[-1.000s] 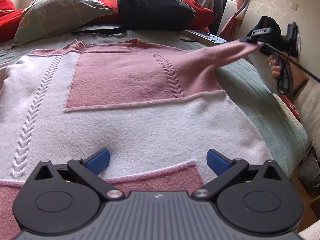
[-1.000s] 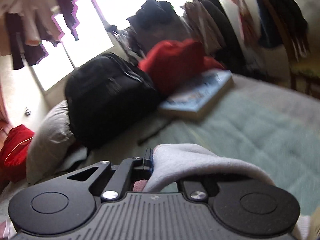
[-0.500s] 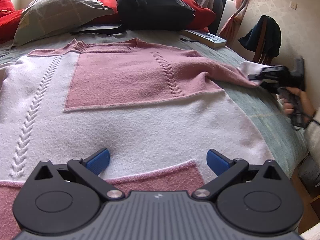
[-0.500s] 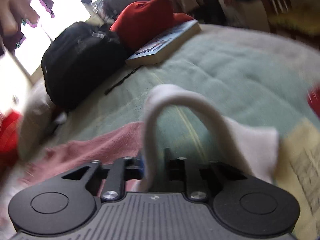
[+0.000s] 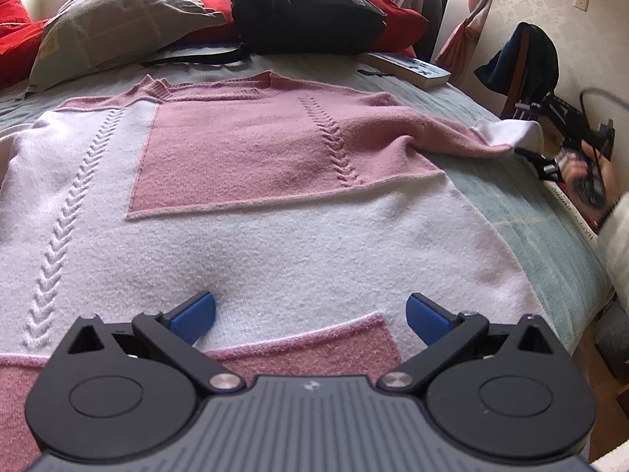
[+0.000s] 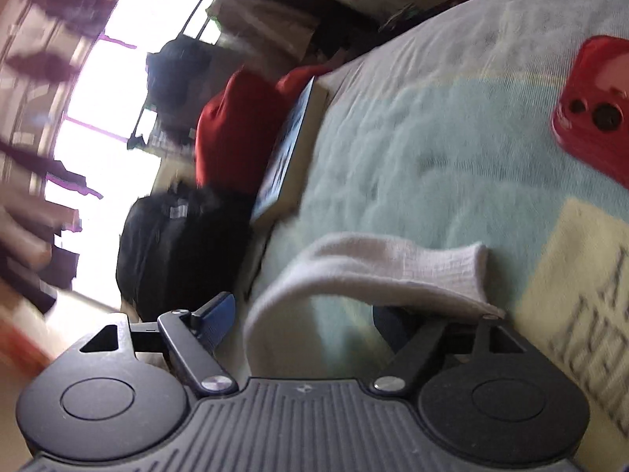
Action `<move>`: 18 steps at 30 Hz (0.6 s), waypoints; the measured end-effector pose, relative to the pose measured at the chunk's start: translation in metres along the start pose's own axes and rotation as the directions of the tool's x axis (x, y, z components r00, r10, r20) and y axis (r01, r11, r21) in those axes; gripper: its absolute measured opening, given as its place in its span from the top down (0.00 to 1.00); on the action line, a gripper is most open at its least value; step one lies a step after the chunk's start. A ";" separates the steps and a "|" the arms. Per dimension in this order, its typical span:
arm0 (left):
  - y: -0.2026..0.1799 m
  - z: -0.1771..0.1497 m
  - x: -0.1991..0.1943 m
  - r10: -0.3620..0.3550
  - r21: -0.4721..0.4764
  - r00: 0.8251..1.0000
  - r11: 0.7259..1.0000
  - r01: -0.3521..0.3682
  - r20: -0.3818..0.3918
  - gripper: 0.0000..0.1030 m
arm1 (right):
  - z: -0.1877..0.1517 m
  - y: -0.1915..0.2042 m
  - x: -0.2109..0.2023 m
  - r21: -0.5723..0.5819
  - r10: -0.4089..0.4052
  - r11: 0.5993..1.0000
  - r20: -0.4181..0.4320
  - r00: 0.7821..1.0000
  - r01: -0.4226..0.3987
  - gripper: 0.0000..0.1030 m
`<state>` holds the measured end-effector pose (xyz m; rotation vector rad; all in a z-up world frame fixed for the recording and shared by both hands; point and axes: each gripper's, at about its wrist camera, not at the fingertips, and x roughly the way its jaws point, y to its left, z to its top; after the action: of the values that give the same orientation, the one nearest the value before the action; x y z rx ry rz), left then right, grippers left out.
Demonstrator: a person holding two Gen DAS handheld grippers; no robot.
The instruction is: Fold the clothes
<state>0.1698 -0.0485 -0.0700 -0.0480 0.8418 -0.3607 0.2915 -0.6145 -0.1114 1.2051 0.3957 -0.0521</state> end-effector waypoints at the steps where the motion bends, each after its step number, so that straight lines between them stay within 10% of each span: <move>1: 0.000 0.000 0.000 0.001 0.003 1.000 1.000 -0.001 -0.001 0.01 | 0.006 -0.001 0.002 0.010 0.000 1.000 0.019 1.000 0.000 0.21; 9: -0.004 -0.001 0.005 0.018 0.032 1.000 0.999 -0.018 0.003 0.01 | 0.028 0.001 0.009 -0.093 -0.166 0.982 0.001 0.986 0.166 0.44; 13: -0.005 -0.001 0.006 0.023 0.040 1.000 0.999 -0.024 0.002 0.01 | 0.026 -0.001 0.010 -0.120 -0.263 0.958 0.008 0.965 0.262 0.86; 18: -0.004 0.000 0.006 0.022 0.036 1.000 0.999 -0.022 0.001 0.01 | 0.021 0.038 -0.001 -0.311 -0.248 0.914 0.085 0.965 0.262 0.89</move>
<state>0.1721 -0.0543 -0.0731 -0.0056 0.8344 -0.3551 0.3054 -0.6201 -0.0709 0.8246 0.5011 -0.2315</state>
